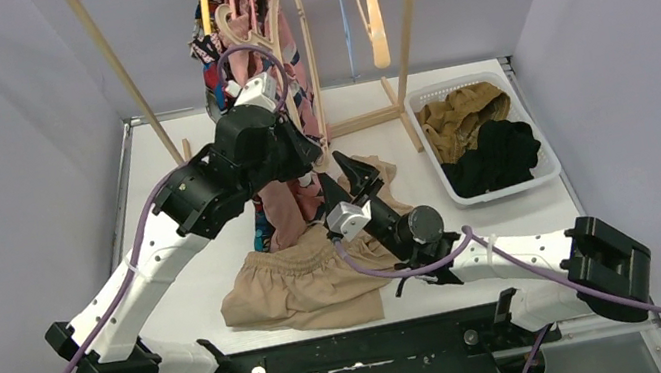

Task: Remove the shorts from the hanger
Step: Place the hanger on the clothes rod.

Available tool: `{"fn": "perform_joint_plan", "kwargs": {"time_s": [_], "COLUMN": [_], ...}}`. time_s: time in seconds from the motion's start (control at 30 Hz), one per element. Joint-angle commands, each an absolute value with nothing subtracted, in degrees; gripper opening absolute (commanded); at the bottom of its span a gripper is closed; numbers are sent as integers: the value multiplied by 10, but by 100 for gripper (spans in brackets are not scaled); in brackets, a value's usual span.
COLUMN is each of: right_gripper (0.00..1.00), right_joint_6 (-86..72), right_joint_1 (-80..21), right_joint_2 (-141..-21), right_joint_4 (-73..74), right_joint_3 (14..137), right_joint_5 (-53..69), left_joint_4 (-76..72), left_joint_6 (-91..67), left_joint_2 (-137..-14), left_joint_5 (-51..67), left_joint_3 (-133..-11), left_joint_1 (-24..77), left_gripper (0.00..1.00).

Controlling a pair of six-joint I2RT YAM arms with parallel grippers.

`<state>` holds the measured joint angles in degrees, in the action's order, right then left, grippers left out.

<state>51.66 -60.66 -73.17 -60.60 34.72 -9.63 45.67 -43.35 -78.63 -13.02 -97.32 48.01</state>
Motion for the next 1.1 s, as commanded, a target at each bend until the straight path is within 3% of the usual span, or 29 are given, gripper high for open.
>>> {"fn": "perform_joint_plan", "kwargs": {"time_s": [0.0,0.13,0.23,0.4,0.53,0.67,0.87,1.0,1.07], "right_gripper": [45,47,42,21,14,0,0,0,0], "right_joint_6": [510,517,510,506,505,493,445,419,398], "right_joint_1": [-595,-595,-592,-592,-593,-592,-595,-597,-596], "right_joint_2": [-734,-741,-742,-746,-745,-735,-699,-670,-653], "right_joint_4": [-691,-715,-707,-709,-728,-720,-667,-623,-594], "right_joint_3": [383,387,389,387,378,377,380,383,387], "right_joint_5": [-82,-82,-77,-85,-99,-108,-135,-157,-158], "left_joint_4": [399,384,375,352,342,340,326,322,310], "left_joint_6": [-439,-443,-445,-451,-454,-446,-422,-404,-398], "left_joint_2": [-766,-766,-768,-766,-761,-759,-768,-777,-774], "left_joint_5": [-123,-116,-114,-109,-116,-108,-76,-55,-50], "left_joint_3": [-969,-957,-953,-942,-936,-934,-939,-954,-949], "left_joint_1": [485,486,486,487,488,488,487,487,487], "left_gripper": [0,0,0,0,0,0,27,34,44]}}
